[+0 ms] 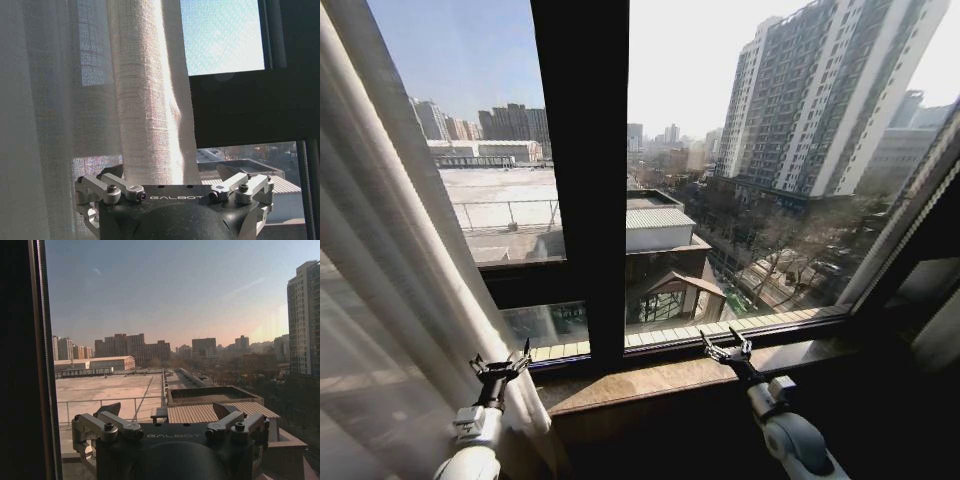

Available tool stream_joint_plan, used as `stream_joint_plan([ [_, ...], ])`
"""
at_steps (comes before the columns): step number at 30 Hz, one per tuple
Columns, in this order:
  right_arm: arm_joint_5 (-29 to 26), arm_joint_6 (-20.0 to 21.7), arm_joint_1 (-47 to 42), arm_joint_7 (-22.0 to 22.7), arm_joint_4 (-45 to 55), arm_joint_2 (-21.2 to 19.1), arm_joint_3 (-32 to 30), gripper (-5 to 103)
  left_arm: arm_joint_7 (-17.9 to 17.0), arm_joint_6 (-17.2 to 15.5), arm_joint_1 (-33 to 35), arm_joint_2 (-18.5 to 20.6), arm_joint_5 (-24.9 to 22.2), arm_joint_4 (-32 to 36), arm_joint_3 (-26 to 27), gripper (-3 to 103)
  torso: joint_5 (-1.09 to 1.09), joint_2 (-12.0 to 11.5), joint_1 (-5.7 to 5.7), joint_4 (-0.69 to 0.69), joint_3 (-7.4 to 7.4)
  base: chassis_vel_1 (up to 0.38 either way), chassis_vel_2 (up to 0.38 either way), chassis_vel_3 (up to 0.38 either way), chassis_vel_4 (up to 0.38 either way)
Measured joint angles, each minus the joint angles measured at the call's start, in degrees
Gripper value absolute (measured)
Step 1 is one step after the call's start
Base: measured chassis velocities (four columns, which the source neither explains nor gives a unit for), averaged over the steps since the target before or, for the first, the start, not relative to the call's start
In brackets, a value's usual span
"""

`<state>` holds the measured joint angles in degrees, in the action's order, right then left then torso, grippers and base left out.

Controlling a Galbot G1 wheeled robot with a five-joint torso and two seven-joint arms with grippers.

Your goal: Open the curtains by pulling them apart, changing their state from closed to fully open.

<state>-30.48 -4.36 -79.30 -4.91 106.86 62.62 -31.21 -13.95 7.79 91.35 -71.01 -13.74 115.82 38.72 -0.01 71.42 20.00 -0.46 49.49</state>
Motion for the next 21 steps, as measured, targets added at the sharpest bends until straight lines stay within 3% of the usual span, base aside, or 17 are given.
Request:
stream_joint_plan([
  [10,0.00,0.00,0.00,0.02,0.00,0.00,0.00,100,0.08,-0.96,-0.10,0.39,-2.78,-0.75,2.04,103,0.00,0.00,0.00,-0.01,0.00,0.000,0.000,0.000,0.000],
  [14,0.00,0.00,0.00,0.02,0.00,0.00,0.00,100,1.44,-1.18,-1.91,1.52,-3.97,-1.94,1.71,94,0.00,0.00,0.00,0.00,0.00,0.000,0.000,0.000,0.000],
  [17,0.00,0.00,0.00,0.02,0.00,0.00,0.00,100,2.08,-1.19,-4.60,2.60,-5.39,-3.51,1.17,78,0.00,0.00,0.00,-0.01,0.00,0.000,0.000,0.000,0.000],
  [21,0.00,0.00,0.00,0.02,0.00,0.00,0.00,100,2.31,-1.20,-6.01,3.06,-6.17,-4.54,0.75,68,0.00,0.00,0.00,-0.01,0.00,0.000,0.000,0.000,0.000],
])
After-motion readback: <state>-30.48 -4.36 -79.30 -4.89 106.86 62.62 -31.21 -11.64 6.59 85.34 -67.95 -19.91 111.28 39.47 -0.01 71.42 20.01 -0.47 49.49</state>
